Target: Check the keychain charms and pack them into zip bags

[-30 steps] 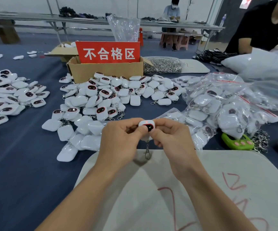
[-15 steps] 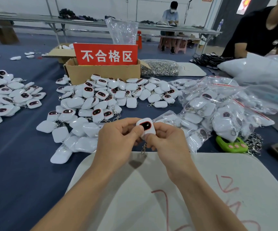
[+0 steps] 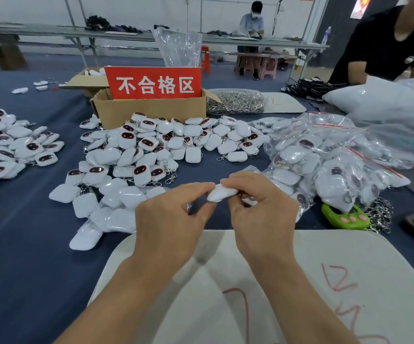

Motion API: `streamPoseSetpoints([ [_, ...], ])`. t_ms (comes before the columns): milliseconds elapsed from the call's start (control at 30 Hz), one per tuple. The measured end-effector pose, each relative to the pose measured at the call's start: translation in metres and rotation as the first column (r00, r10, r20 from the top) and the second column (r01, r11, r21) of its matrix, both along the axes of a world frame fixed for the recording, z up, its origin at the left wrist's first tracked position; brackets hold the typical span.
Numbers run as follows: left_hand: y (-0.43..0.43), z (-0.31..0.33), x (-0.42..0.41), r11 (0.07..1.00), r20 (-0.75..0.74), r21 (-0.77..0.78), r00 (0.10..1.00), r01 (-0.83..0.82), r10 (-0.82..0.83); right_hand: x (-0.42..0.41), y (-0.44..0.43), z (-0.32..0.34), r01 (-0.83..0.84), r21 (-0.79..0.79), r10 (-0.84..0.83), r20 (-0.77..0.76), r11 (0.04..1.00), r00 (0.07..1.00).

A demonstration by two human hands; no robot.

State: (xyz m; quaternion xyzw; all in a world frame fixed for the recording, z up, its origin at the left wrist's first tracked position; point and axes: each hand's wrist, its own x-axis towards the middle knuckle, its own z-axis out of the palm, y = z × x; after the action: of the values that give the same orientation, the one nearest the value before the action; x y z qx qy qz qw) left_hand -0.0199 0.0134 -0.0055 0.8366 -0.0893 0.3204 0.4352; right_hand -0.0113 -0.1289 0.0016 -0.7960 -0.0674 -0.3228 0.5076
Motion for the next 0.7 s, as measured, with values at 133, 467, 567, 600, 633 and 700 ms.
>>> streamPoseSetpoints([
  [133,0.002,0.002,0.0,0.989,-0.025,-0.071,0.991,0.127,-0.129,0.001,0.0,-0.001,0.016,0.011,-0.016,0.046,1.0,0.999],
  [467,0.01,0.006,0.006,0.985,-0.204,-0.031,0.964,0.17,-0.172,-0.001,-0.002,0.001,-0.094,-0.11,0.081,-0.115,0.989,0.99],
  [567,0.009,0.008,0.01,0.93,-0.332,-0.335,0.904,0.155,-0.27,-0.004,0.0,0.004,-0.153,-0.197,0.126,-0.147,0.968,0.981],
  [600,0.009,0.008,0.011,0.906,-0.336,-0.395,0.895,0.149,-0.294,-0.004,0.0,0.004,-0.172,-0.2,0.144,-0.148,0.965,0.978],
  [633,0.008,0.009,0.011,0.884,-0.336,-0.443,0.887,0.148,-0.317,-0.003,0.0,0.004,-0.184,-0.191,0.155,-0.159,0.964,0.975],
  [700,0.008,0.011,0.012,0.835,-0.317,-0.524,0.871,0.169,-0.375,-0.002,0.0,0.004,-0.202,-0.165,0.172,-0.182,0.965,0.968],
])
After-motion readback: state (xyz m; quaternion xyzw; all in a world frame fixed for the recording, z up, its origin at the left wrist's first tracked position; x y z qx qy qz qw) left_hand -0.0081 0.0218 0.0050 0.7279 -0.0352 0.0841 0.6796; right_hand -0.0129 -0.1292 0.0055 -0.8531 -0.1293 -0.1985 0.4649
